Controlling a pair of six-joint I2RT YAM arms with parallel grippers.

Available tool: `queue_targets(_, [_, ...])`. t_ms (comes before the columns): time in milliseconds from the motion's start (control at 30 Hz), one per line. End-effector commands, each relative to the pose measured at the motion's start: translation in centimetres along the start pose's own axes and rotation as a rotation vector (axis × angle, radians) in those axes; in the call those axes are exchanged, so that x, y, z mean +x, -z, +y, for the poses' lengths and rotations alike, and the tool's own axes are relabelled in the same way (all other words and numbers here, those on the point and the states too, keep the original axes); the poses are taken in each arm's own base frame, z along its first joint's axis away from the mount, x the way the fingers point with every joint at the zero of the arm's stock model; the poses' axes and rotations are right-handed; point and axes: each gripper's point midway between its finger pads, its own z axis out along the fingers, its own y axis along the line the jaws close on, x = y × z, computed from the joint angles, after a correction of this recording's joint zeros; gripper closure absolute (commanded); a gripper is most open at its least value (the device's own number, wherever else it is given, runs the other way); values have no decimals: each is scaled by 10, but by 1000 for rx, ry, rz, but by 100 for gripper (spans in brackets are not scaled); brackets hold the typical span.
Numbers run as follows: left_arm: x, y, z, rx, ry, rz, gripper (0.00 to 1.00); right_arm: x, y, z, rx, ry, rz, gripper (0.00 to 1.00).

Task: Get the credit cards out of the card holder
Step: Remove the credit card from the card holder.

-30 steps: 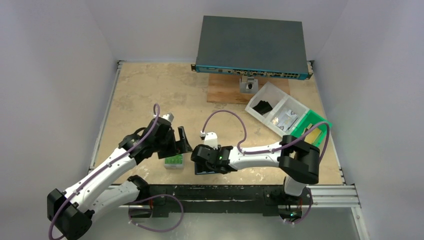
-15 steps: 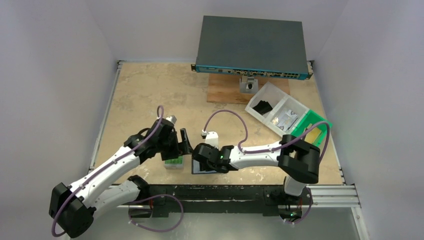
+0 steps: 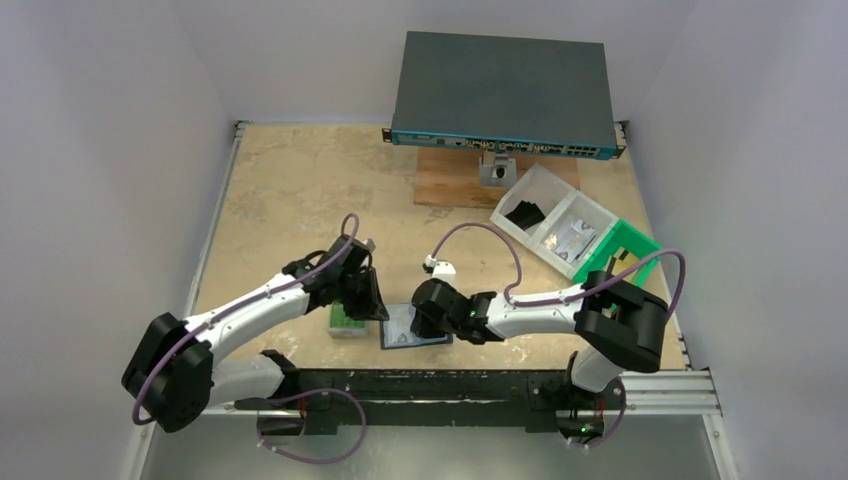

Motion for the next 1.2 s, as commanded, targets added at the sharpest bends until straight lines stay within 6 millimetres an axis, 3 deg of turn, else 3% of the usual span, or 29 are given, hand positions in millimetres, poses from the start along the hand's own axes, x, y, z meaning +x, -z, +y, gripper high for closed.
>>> queue_targets(0, [-5, -14, -10, 12, -59, -11, 95, -1, 5, 4, -69, -6, 2, 92])
queue_targets(100, [-1, -27, -13, 0, -75, 1, 100, -5, 11, 10, -97, -2, -11, 90])
queue_targets(267, [4, -43, -19, -25, -90, 19, 100, -14, 19, 19, -137, 1, -34, 86])
queue_targets(433, [5, -53, -13, -52, -65, 20, 100, -24, 31, 28, -170, 5, -60, 77])
queue_targets(667, [6, -55, -21, -29, -77, 22, 100, -37, 45, 34, -176, 8, -89, 57])
queue_targets(833, [3, -46, -37, 19, -102, 5, 100, -50, 62, 21, -109, -6, -135, 54])
queue_targets(900, [3, -43, -46, 46, -110, 2, 96, -56, 70, 13, -89, -24, -155, 50])
queue_targets(1167, [8, -49, -80, 122, -129, 28, 87, -65, 99, -21, -40, -98, -221, 42])
